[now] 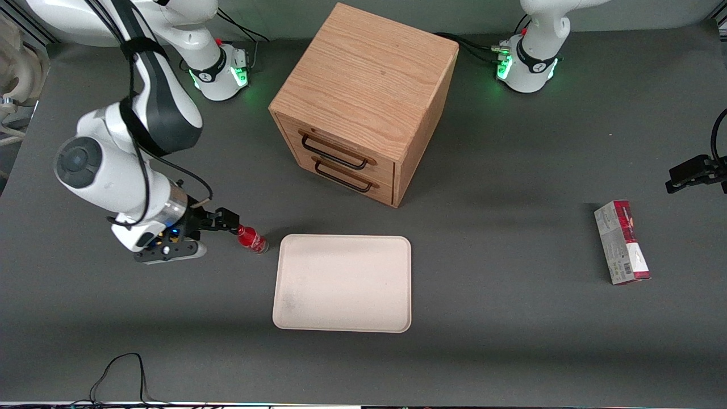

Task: Place coke bottle on tray
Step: 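Lower the open right gripper over the red Coke bottle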

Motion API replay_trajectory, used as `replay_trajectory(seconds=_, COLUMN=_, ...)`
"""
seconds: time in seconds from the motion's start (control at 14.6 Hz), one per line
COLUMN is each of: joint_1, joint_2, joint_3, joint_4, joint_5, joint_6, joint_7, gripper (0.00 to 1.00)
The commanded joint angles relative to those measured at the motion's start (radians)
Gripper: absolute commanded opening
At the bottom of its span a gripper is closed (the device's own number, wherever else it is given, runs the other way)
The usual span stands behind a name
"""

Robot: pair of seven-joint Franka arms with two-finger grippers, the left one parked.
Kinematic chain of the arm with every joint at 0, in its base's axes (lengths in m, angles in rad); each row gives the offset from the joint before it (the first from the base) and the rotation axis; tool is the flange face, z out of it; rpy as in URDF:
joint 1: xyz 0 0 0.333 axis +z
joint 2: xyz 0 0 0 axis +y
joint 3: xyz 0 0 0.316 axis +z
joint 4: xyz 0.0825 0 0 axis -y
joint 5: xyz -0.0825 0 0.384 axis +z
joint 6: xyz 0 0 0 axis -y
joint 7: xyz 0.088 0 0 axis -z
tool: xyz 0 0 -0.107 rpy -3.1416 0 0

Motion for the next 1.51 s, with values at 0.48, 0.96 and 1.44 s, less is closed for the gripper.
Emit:
replay_trajectory(seconds=0.48, joint_1=0.0, joint_2=-0.001, joint_3=0.031, joint_4=-0.263, joint_5=-0.112, joint_6=0.278, joint_7=0.076, gripper=0.99)
replay_trajectory(seconds=0.96, joint_1=-0.012, joint_2=-0.003, joint_3=0.03, joint_4=-0.282, joint_5=-0.138, joint_6=0.278, joint_7=0.068, gripper=0.71)
replay_trajectory(seconds=1.44, joint_1=-0.019, joint_2=-0.003, joint_3=0.031, joint_4=-0.27, joint_5=-0.128, joint_6=0.272, joint_7=0.099, gripper=0.0)
